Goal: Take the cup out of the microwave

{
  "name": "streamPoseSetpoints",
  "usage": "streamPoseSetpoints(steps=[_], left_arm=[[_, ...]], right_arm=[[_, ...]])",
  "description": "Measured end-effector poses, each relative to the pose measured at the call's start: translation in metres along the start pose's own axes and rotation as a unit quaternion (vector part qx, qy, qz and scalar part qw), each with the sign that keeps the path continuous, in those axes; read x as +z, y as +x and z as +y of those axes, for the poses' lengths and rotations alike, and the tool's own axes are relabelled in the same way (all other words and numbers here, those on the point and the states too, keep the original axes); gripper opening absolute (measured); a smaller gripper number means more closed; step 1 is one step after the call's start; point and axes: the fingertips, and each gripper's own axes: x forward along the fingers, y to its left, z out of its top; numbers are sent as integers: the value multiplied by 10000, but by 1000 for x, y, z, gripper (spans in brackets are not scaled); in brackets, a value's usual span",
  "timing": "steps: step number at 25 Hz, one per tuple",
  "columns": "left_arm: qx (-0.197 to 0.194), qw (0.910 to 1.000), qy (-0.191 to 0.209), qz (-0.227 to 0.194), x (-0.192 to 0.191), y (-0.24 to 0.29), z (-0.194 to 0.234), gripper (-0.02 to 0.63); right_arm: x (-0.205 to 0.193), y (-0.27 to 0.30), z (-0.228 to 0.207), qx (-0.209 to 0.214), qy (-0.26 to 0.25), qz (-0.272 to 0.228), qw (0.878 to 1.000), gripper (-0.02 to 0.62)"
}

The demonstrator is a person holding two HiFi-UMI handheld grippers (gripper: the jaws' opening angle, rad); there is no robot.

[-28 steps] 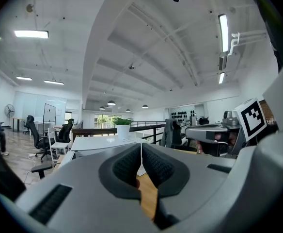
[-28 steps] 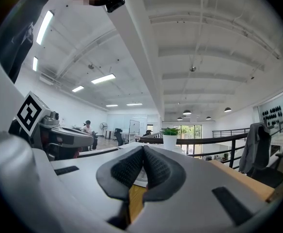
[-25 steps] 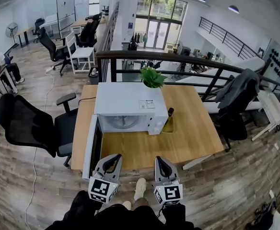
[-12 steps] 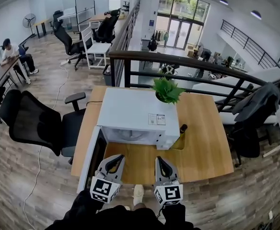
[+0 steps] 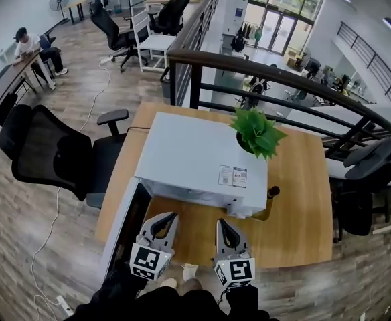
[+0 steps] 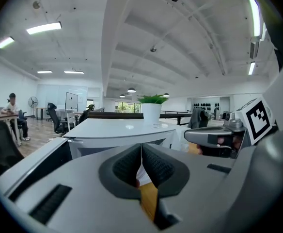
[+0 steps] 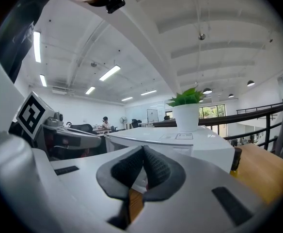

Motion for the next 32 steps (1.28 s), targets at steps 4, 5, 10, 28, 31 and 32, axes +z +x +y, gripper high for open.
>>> streamPoseSetpoints(steps=[4, 5, 10, 28, 31, 32], left_arm=[[142, 9997, -53, 215, -22, 25, 15, 28], [175, 9995, -95, 257, -26, 30, 19, 28], [298, 9984, -279, 388, -48, 56, 37, 28], [577, 9899, -766, 1043, -111, 131, 87, 183], [598, 9897, -771, 1052, -116, 139, 91, 184], [599, 9897, -779, 1042, -117, 141, 92, 184]], right_arm=[[-21, 24, -5, 215, 62, 175, 9996, 15], [-26, 29, -7, 244, 92, 228, 9994, 15], [-51, 54, -18, 340, 221, 427, 9983, 15], [-83, 78, -38, 380, 408, 854, 9948, 15], [-85, 80, -40, 330, 532, 892, 9940, 15], [-86, 80, -41, 322, 546, 893, 9940, 15]])
